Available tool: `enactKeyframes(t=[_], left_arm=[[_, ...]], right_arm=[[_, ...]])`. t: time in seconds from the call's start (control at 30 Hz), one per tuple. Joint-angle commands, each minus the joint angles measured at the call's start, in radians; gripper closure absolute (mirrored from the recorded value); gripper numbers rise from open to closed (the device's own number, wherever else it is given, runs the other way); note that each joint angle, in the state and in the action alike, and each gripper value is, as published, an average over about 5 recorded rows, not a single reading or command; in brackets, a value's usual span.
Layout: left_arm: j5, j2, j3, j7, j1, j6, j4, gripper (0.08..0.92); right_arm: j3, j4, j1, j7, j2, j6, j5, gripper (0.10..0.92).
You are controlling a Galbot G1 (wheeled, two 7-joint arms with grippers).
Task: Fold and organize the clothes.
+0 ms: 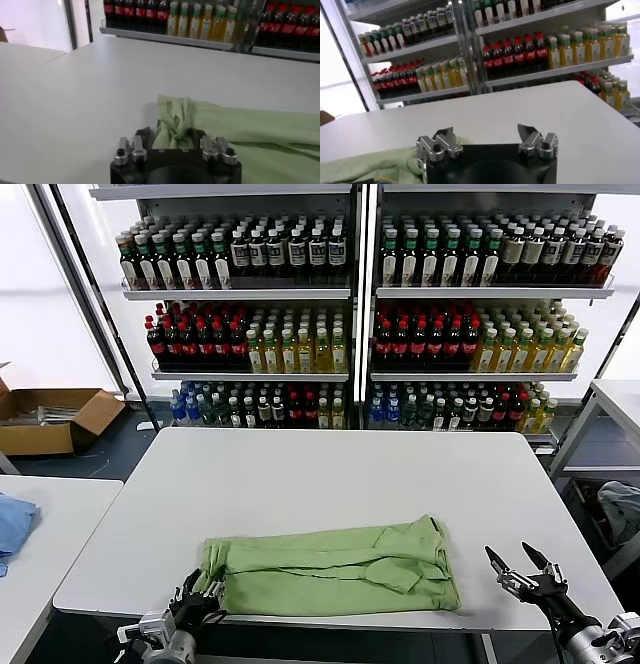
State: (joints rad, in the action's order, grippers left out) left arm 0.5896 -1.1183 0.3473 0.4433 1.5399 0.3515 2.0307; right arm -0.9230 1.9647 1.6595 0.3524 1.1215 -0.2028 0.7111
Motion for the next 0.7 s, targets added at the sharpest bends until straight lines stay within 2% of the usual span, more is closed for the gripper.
enactKeyframes(t=[0.03, 0.27, 0.43, 0.57, 0.7], left_arm=[[-0.165, -0.018, -0.056, 0.009, 0.019, -0.06, -0.021, 0.527], [-0.194, 0.017, 0.006, -0.002, 0.004, -0.109, -0.008, 0.726], [-0.203, 0.055, 0.164, -0.034, -0.003, -0.14, 0.013, 0.862], [-0.164, 0.125, 0.369, -0.109, -0.011, -0.141, -0.024, 0.899], [-0.125, 0.226, 0.539, -0.225, -0.03, -0.149, -0.151, 0.9]], right_arm=[[-0.003, 0.003, 0.003, -0.003, 0.004, 0.007, 0.004, 0.203], [-0.005, 0.005, 0.002, -0.003, 0.003, 0.006, 0.006, 0.203], [-0.003, 0.01, -0.001, -0.004, 0.006, 0.005, 0.007, 0.203], [0.002, 0.016, -0.005, -0.004, 0.005, 0.005, 0.008, 0.203], [0.015, 0.02, -0.015, -0.006, 0.006, 0.003, 0.007, 0.203]])
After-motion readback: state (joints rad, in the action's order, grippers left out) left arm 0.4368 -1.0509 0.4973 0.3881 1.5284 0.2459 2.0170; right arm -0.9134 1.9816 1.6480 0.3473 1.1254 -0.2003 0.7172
